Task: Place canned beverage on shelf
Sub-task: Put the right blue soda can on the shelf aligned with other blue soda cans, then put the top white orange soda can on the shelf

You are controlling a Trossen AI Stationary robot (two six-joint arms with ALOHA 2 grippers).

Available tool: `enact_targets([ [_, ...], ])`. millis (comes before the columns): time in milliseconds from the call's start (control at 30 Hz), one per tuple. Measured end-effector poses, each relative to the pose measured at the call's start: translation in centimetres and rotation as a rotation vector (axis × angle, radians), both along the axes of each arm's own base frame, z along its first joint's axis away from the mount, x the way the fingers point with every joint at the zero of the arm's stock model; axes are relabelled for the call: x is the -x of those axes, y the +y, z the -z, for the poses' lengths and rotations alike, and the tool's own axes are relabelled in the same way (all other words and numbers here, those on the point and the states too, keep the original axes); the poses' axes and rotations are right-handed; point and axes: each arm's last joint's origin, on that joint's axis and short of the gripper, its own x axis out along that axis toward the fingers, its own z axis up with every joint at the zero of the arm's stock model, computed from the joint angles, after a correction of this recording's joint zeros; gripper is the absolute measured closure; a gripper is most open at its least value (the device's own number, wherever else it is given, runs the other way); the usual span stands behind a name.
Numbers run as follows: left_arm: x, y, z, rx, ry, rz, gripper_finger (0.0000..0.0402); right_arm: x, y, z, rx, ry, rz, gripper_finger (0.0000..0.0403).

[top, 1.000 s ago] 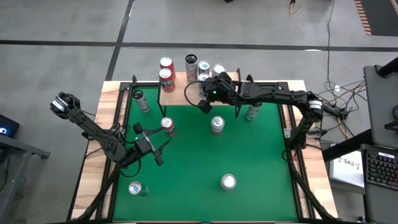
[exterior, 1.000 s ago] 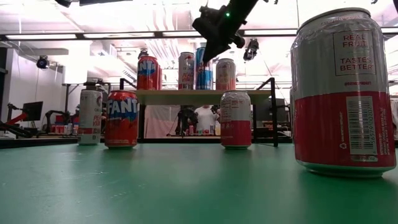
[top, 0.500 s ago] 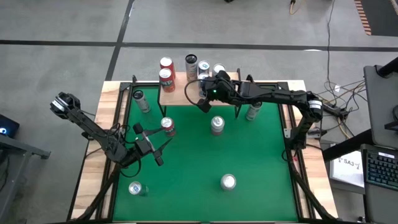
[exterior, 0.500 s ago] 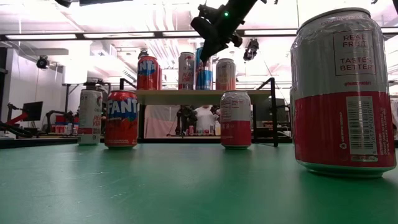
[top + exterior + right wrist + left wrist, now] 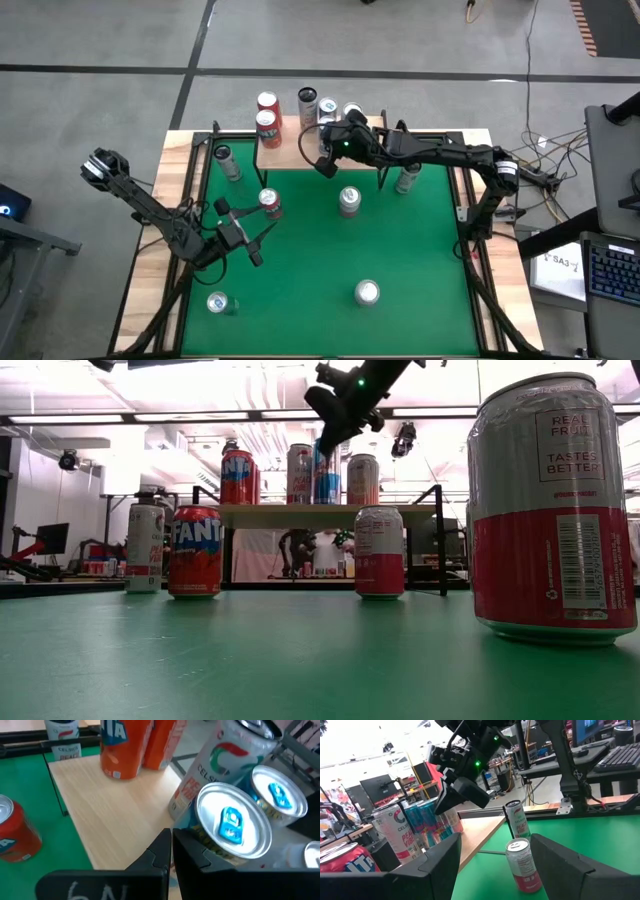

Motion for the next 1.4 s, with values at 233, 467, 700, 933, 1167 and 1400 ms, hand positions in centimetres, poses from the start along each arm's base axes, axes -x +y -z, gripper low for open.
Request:
enact_targets([
  [233,-0.2,-0.3,-0.2,0.114,-0.076,0.01,0.0178,-0.2,2.5,-0.7,0.032,0.005,-0.084,0.0394],
  [467,-1.2,-1.8,1.5,0.252,-0.122,0.05,0.0178,-0.6,6.4,-1.3,0.092,0.007,-0.221,0.0394],
  [700,-3.4,-4.3,-0.1,0.259,-0.134,0.068,0.0178,-0.7,9.8,-1.8,0.14,0.015,-0.336,0.0394],
  [933,-4.5,-7.6,-0.9,0.179,-0.044,0.102,0.0178,0.4,12.4,-2.7,0.151,0.009,-0.411,0.0394],
  [1167,-3.3,-10.2,-2.2,0.181,-0.045,0.085,0.0178,2.2,14.9,-4.5,0.156,-0.025,-0.483,0.0394],
  [1400,-0.9,-11.8,-2.4,0.224,-0.065,0.142,0.0178,4.4,17.0,-4.9,0.104,0.029,-0.536,0.0394],
])
